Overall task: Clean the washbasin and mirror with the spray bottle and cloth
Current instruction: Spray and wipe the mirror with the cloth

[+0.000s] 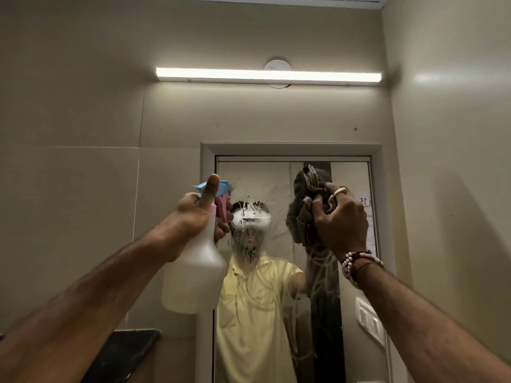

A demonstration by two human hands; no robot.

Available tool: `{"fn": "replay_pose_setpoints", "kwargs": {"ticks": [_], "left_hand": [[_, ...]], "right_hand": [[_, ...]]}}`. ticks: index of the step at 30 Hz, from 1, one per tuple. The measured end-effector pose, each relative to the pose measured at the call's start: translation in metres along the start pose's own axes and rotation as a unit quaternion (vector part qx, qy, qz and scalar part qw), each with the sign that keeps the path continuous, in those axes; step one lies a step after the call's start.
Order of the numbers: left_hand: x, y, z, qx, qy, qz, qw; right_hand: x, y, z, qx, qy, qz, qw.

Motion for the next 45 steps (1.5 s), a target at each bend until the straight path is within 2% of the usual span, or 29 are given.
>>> {"fn": "replay_pose_setpoints", "kwargs": {"ticks": [7,16,23,26,29,34,38,42,45], "left_hand": [[0.007,-0.027,0.015,0.052,-0.011,-0.016,0.998],[0.001,-0.093,0.011,0.025,0.006,-0.084,0.996],[-0.017,-0.123,-0.002,0.035,0.02,-0.114,0.993],[-0.024,-0.121,-0.013,0.032,0.024,-0.112,0.993],[-0.036,-0.111,-0.019,0.041,0.017,-0.096,0.994],[-0.046,-0.078,-0.025,0.008,0.034,-0.07,0.997],[-0.045,-0.05,-0.032,0.026,0.036,-0.039,0.998],[-0.049,-0.036,-0.027,0.052,0.021,-0.013,0.998],[-0.05,-0.03,-0.022,0.042,0.021,-0.006,0.999]], "right_hand": [[-0.001,0.011,0.003,-0.023,0.028,0.005,0.999],[0.005,0.031,0.026,-0.119,0.051,0.035,0.991],[0.008,0.045,0.026,-0.129,0.069,0.068,0.987],[0.002,0.045,0.02,-0.141,0.128,0.07,0.979],[-0.012,0.034,0.017,-0.186,0.209,0.035,0.959],[-0.03,0.029,0.026,-0.211,0.258,-0.026,0.942],[-0.043,0.035,0.034,-0.229,0.315,-0.016,0.921],[-0.038,0.031,0.046,-0.189,0.302,0.01,0.934],[-0.012,0.021,0.042,-0.159,0.221,0.036,0.962]]}}
Point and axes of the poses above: each hand's wrist, its own x-axis towards the middle knuckle, its own y-axis out of the back of the hand, z = x × y, the point moved 10 cm from there along x, towards the middle knuckle, and after that the axes turned 14 degrees about z, right-handed, at the moved point
